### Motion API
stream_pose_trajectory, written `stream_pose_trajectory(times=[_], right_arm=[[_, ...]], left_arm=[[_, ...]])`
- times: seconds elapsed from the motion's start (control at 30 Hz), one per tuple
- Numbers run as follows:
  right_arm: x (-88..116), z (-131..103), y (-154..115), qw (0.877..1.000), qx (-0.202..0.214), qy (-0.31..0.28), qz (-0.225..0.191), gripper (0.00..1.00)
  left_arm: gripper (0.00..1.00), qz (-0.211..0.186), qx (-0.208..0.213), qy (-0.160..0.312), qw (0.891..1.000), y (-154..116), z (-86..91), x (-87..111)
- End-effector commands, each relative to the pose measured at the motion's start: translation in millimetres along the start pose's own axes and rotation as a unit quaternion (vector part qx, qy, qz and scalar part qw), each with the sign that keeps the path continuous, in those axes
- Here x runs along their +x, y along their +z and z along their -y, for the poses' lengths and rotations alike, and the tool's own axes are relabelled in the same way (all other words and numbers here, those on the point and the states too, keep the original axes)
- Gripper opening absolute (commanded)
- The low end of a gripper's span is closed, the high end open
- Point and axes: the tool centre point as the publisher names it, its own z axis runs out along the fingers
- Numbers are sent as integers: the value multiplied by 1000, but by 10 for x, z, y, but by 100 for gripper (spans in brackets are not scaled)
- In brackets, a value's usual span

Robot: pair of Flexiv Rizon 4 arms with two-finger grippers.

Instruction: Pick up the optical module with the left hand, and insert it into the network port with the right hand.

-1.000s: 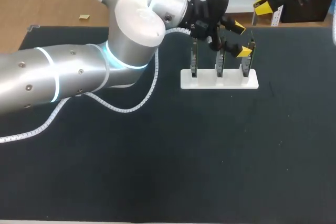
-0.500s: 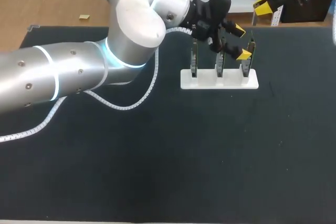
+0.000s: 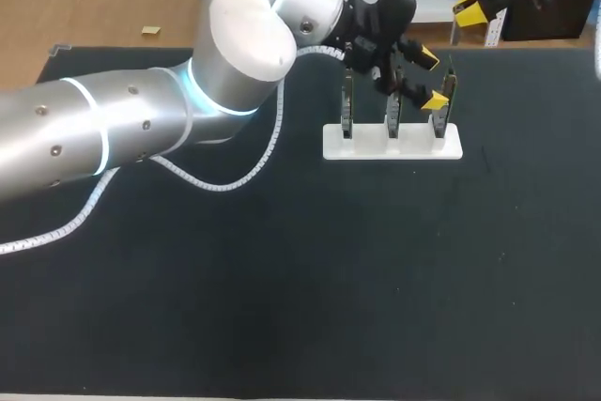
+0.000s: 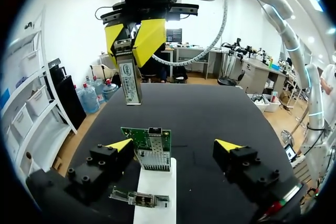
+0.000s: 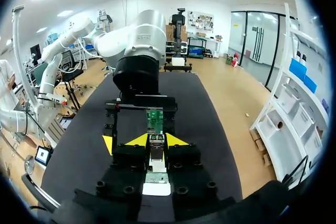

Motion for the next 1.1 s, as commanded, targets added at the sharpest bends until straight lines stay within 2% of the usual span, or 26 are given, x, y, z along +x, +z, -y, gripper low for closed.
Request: stream_pose_trajectory(times=[0.03, 1.1], right_arm=[[0, -2, -3, 1000, 1, 1, 0, 0], [22, -50, -27, 1000, 7, 2, 2, 0]], left_arm=[[100, -6, 6, 1, 1000, 29, -48, -18], [100, -11, 6, -2, 1000, 57, -45, 25]])
